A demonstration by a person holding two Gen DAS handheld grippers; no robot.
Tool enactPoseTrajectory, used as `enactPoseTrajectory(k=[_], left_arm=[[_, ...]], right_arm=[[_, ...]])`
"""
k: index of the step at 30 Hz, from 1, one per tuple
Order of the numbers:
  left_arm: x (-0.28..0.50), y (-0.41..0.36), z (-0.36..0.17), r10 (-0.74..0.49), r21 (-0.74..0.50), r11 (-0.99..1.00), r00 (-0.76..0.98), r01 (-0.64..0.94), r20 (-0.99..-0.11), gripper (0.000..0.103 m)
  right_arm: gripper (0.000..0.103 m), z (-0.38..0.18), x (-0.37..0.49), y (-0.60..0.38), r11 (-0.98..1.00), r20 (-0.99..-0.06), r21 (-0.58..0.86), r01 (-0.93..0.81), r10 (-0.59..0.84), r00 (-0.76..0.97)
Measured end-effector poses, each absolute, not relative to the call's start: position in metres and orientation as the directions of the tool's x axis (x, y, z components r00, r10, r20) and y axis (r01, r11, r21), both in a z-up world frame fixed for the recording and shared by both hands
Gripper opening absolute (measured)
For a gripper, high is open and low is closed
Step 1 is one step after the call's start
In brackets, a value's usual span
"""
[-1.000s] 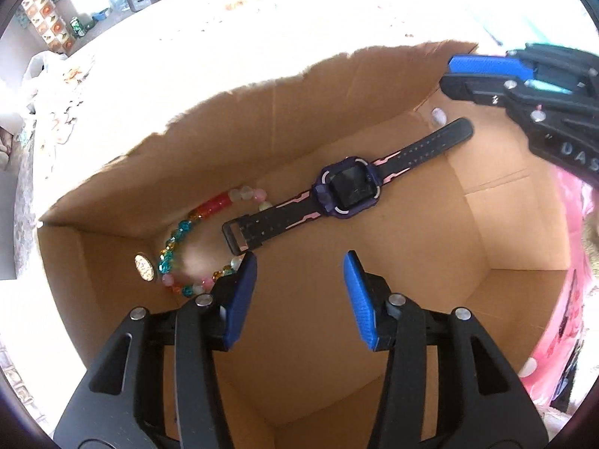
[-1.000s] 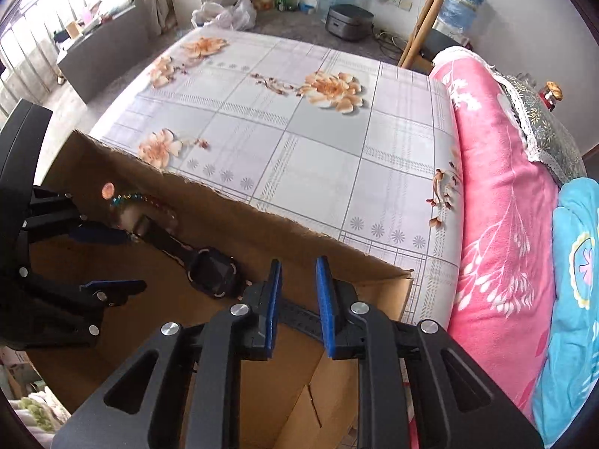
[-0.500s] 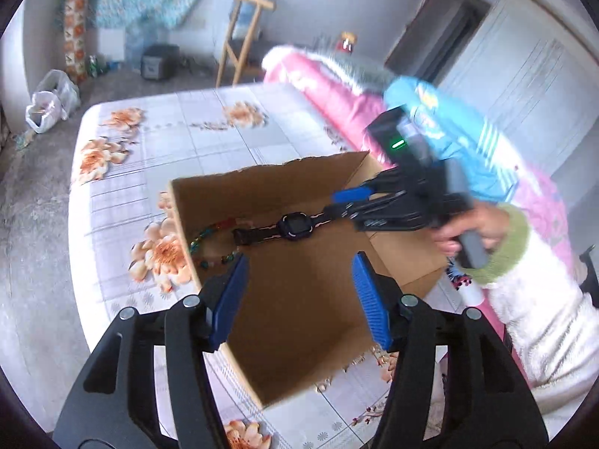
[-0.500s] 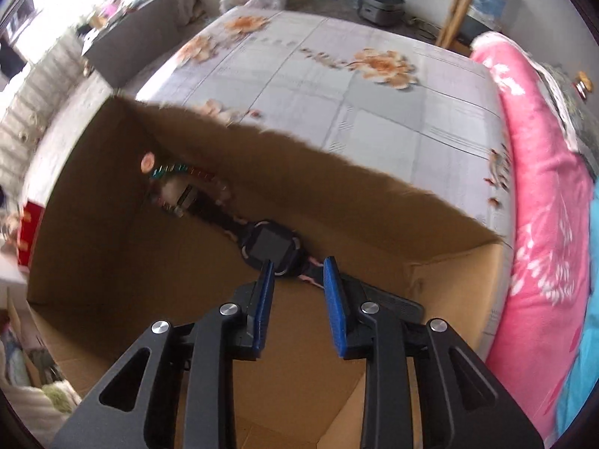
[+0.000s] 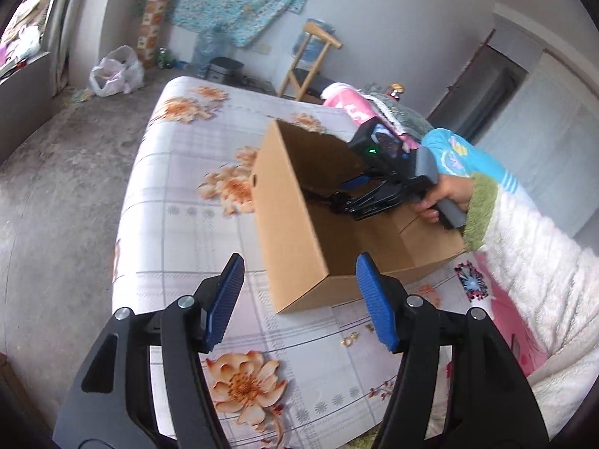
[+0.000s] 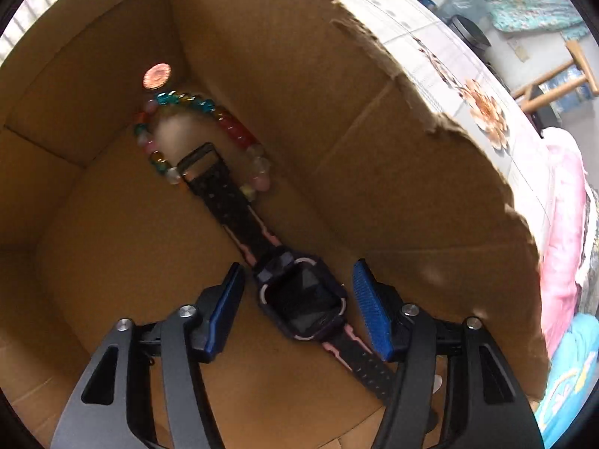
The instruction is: Organize jewelry
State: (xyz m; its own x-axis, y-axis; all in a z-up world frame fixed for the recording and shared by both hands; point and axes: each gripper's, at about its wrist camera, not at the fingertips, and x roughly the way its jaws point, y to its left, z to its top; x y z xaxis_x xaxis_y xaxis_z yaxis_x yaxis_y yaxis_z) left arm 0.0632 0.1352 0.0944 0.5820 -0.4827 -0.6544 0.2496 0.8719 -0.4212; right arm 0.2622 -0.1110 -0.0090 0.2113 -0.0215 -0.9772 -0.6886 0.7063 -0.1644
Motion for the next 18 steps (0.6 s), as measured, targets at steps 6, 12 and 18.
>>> enactPoseTrajectory(k=[6,12,18], left_arm=[[0.061,0.149,0.081,-0.474,-0.436,0.873,0.598,0.221,-0.646,0.059],[0.070,0.152,0.070,-0.483,-0.457,0.865,0.600,0.209,-0.638,0.059],[0.072,0.149,0.065,-0.479,-0.453,0.867,0.599,0.207,-0.642,0.059]], right_arm=[[0.041,-0.008,0.229,-0.090,0.517,-0.968,-0.228,-0.825,-0.030,0.248],[0.030,-0.008,0.193,-0.063,0.226,-0.911,-0.410,-0.883,-0.068,0.406],[0.032,0.023,0.206,-0.070,0.321,-0.909,-0.401,-0.858,-0.020,0.417]])
